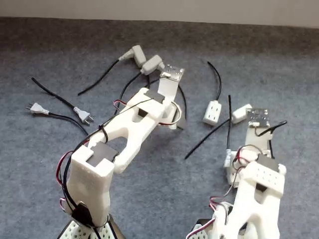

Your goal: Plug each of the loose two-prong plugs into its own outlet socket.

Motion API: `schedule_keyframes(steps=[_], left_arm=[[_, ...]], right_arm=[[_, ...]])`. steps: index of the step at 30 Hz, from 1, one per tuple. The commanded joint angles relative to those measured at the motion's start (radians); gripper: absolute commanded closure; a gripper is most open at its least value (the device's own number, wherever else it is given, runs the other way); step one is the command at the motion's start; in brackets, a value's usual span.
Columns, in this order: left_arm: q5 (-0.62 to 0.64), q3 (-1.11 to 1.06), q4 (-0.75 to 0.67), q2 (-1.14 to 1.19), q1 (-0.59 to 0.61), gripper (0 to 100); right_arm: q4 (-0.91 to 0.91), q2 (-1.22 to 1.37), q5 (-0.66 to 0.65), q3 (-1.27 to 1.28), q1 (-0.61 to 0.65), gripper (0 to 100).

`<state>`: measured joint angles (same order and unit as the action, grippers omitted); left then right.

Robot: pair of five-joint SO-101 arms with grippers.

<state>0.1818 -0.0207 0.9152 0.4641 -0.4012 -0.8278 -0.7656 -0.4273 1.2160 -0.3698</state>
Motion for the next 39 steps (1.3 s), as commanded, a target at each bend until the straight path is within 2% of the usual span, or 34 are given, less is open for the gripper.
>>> schedule_keyframes(steps=[1, 4, 8, 11, 13, 18, 25, 27, 31, 33, 39], left_arm=[[0.008, 0.039, -0.018, -0.016, 0.007, 71], [0.008, 0.039, -0.018, -0.016, 0.007, 71], [0.008, 0.039, -0.018, -0.016, 0.007, 71], [0.008, 0.039, -0.018, -0.016, 0.007, 71], [0.008, 0.039, -0.018, -0.016, 0.007, 71], [0.008, 0.038, -0.018, -0.015, 0.007, 71], [0.008, 0.039, -0.018, -0.015, 0.007, 71], [0.008, 0.041, -0.018, -0.015, 0.007, 71], [0.008, 0.041, -0.018, -0.015, 0.007, 71], [0.008, 0.041, -0.018, -0.015, 0.007, 71], [0.008, 0.041, -0.018, -0.015, 0.008, 71]], right_arm=[[-0.002, -0.188, 0.012, 0.084, 0.067, 65.2], [-0.010, -0.384, 0.012, 0.159, 0.094, 65.2], [-0.200, -0.599, 0.017, 0.186, 0.183, 65.2], [-0.303, -0.694, 0.106, 0.191, 0.259, 65.2], [-0.298, -0.710, 0.124, 0.197, 0.269, 65.2], [-0.289, -0.601, 0.123, 0.189, 0.231, 65.2], [-0.120, -0.280, 0.123, 0.174, 0.222, 65.5], [-0.111, -0.206, 0.124, 0.136, 0.193, 69.4], [-0.113, -0.104, 0.129, 0.047, 0.105, 85.7], [-0.111, -0.064, 0.126, 0.024, 0.081, 90.7], [-0.050, 0.035, 0.124, 0.012, 0.090, 90.9]])
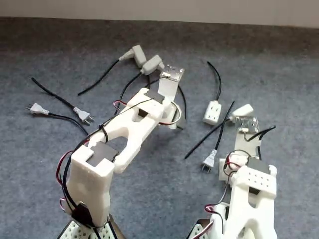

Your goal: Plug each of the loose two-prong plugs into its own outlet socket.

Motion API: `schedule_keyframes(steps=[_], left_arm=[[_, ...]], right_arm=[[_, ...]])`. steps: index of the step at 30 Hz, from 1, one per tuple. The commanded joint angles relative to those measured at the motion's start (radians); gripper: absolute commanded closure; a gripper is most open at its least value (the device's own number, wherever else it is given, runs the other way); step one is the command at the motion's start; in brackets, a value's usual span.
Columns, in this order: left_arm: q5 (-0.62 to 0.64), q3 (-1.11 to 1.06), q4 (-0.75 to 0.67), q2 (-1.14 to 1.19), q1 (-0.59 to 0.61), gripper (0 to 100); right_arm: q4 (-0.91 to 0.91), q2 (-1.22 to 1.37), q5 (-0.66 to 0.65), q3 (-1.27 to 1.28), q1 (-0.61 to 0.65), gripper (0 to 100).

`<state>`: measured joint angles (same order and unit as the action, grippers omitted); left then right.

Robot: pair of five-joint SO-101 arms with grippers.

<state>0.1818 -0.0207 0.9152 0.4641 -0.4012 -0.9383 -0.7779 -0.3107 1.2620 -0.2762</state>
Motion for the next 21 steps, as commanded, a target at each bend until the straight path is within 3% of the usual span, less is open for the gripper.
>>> schedule_keyframes(steps=[1, 4, 12, 21], left_arm=[[0.008, 0.041, -0.018, -0.015, 0.008, 71], [0.008, 0.041, -0.018, -0.015, 0.008, 71], [0.015, 0.044, -0.018, -0.015, 0.036, 71], [0.160, 0.039, -0.046, -0.019, 0.124, 71]], right_arm=[[0.091, 0.064, 0.005, -0.030, -0.004, 90.9], [0.136, 0.125, -0.029, -0.036, -0.004, 90.9], [0.131, 0.275, 0.084, -0.262, -0.005, 91.1], [0.062, 0.785, 0.244, -0.728, -0.104, 91.1]])
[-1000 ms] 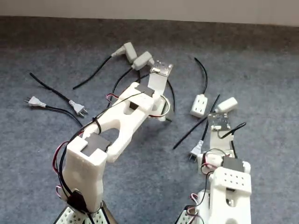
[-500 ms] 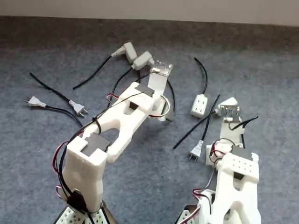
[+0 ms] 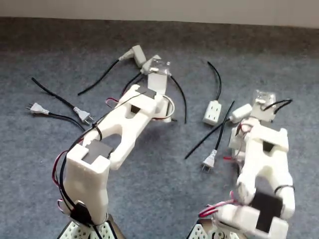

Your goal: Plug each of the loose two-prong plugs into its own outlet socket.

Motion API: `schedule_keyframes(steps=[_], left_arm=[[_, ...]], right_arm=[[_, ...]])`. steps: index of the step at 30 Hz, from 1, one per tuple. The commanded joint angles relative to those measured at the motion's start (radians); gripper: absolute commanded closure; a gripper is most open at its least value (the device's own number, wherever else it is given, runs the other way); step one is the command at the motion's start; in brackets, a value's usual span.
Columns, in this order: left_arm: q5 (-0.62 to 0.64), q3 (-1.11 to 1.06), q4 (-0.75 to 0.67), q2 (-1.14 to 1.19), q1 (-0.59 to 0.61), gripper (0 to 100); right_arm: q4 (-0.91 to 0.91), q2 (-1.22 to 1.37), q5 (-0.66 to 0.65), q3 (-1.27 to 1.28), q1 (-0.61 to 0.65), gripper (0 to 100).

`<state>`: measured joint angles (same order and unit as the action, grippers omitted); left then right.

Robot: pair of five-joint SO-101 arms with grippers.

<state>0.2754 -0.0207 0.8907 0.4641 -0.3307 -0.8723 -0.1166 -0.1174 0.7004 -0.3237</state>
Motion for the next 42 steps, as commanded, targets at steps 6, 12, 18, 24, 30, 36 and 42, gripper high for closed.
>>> schedule_keyframes(steps=[6, 12, 18, 24, 30, 36, 42], left_arm=[[0.106, 0.042, -0.021, -0.019, 0.067, 71], [0.104, 0.044, -0.021, -0.019, 0.067, 71], [0.103, 0.044, -0.021, -0.019, 0.065, 71], [0.101, 0.045, -0.021, -0.018, 0.064, 71], [0.101, 0.045, -0.023, -0.018, 0.064, 71], [0.101, 0.042, -0.035, -0.018, 0.062, 71], [0.101, 0.038, -0.049, -0.016, 0.062, 71]], right_arm=[[-0.002, 0.214, 0.133, -0.308, -0.087, 91.1], [-0.001, 0.222, 0.192, -0.305, -0.038, 90.1], [-0.005, 0.211, 0.195, -0.277, -0.010, 76.5], [-0.105, 0.096, 0.192, -0.321, -0.010, 75.3], [-0.231, -0.143, 0.186, -0.312, 0.061, 75.3], [-0.341, -0.194, 0.195, -0.249, 0.220, 75.3], [-0.328, -0.197, 0.322, -0.134, 0.309, 75.3]])
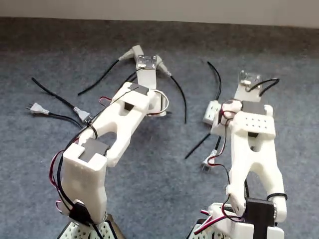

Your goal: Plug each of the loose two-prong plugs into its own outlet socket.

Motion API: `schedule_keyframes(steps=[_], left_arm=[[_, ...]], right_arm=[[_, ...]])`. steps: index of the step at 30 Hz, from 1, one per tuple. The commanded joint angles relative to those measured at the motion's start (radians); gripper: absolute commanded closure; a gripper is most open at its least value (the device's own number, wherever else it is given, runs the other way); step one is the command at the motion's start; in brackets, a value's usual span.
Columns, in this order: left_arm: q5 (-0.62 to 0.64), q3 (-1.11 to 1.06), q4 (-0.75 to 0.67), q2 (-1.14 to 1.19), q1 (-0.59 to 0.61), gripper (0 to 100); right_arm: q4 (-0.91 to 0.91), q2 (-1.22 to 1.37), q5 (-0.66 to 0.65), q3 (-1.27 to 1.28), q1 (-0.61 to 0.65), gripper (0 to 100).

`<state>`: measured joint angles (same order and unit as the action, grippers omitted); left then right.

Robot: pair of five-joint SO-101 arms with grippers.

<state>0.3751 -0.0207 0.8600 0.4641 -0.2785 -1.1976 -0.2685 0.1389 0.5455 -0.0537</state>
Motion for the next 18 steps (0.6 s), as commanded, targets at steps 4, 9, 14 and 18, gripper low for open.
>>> schedule_keyframes(steps=[4, 9, 14, 18], left_arm=[[0.002, 0.038, -0.018, -0.016, 0.010, 71], [0.002, 0.038, -0.018, -0.016, 0.012, 71], [0.002, 0.039, -0.018, -0.016, 0.012, 71], [0.002, 0.039, -0.018, -0.016, 0.010, 71]], right_arm=[[-0.001, -0.051, 0.140, 0.071, 0.108, 75.3], [0.061, -0.051, 0.259, 0.148, 0.125, 75.3], [0.186, -0.048, 0.282, 0.274, 0.127, 75.3], [0.249, -0.051, 0.270, 0.334, 0.127, 75.3]])
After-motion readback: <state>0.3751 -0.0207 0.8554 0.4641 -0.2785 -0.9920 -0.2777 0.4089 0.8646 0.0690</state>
